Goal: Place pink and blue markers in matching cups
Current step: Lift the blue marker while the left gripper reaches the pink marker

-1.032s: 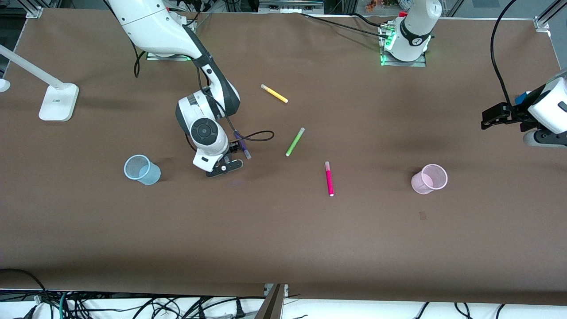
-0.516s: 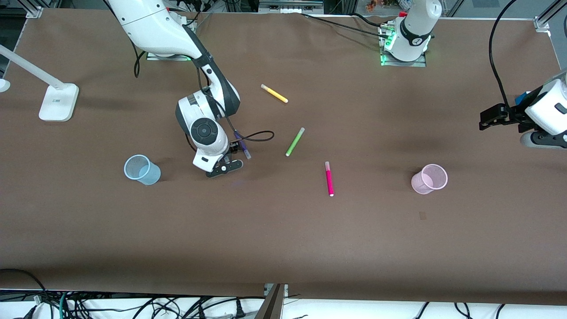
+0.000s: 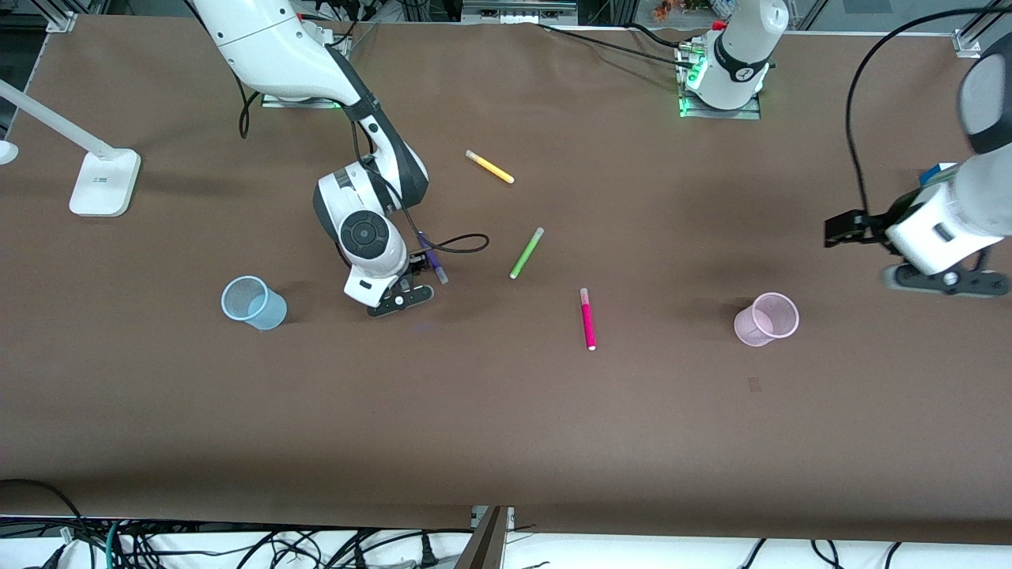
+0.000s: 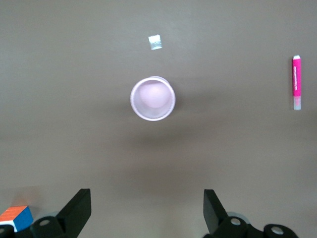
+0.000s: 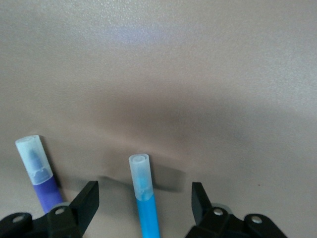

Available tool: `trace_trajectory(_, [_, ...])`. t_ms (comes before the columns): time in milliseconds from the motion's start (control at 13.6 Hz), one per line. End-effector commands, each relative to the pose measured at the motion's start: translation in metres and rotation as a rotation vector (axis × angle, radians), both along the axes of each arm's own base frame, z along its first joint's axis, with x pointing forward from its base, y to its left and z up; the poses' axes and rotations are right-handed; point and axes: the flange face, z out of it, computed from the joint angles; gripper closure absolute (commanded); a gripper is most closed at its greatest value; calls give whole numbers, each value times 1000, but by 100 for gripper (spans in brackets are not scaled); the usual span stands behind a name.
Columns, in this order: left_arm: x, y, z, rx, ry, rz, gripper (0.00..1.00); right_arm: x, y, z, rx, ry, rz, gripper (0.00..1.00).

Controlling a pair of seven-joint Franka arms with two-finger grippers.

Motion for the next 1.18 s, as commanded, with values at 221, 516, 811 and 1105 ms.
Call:
trace_trajectory(221, [3, -129, -50, -15, 94, 5, 0, 0, -5, -3, 10, -3, -6, 50])
trace_trajectory(516, [-9, -231, -121, 72, 125, 107, 0, 1, -6, -3, 10, -2, -8, 85])
trace_trajectory(811, [-4, -263, -198, 83, 135, 74, 0, 2, -6, 1, 10, -3, -8, 88])
trace_trajectory(1105, [-4, -293, -240, 70, 156, 43, 0, 20, -17, 40, 28, -46, 35, 88])
